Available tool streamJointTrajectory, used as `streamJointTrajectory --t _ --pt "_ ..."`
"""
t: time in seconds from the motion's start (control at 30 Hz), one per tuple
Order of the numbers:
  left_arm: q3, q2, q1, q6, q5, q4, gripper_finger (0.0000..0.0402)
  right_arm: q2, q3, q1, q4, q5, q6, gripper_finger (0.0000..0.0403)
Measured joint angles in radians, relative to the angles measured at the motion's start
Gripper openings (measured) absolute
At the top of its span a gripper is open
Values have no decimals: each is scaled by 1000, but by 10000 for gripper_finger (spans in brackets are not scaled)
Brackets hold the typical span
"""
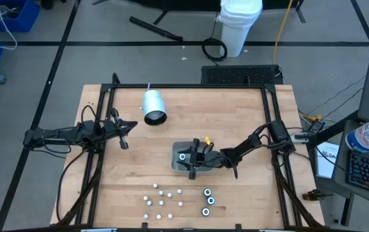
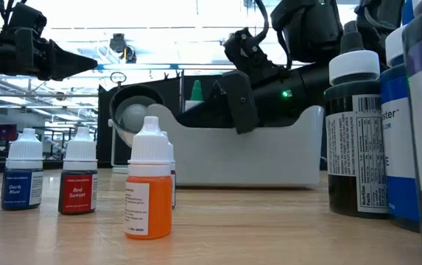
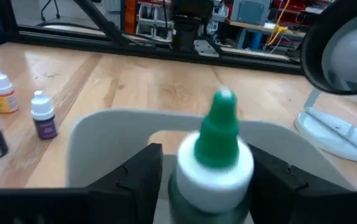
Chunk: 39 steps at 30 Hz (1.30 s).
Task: Pick & Place food coloring
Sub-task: Put the large green food coloring bottle into the white bin, then adjust the white bin
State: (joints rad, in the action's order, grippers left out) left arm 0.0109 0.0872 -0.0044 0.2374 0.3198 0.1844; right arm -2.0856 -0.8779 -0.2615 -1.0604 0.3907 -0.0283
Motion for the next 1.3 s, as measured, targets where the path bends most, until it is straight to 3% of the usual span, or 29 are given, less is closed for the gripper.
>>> streamJointTrajectory --t 0.5,0.8,1.0,1.13,1.3 --pt "0 0 0 -6 0 0 19 150 2 -2 173 -2 -10 196" --pt "0 0 0 -6 0 0 19 171 -16 -1 206 -1 -45 196" --pt "0 0 0 -5 1 0 19 318 -128 -8 566 57 -182 197" --pt "0 0 0 -5 1 -2 19 467 -146 -21 714 67 -233 191" --pt "0 0 0 -8 1 -4 19 673 -136 -28 1063 200 -180 128"
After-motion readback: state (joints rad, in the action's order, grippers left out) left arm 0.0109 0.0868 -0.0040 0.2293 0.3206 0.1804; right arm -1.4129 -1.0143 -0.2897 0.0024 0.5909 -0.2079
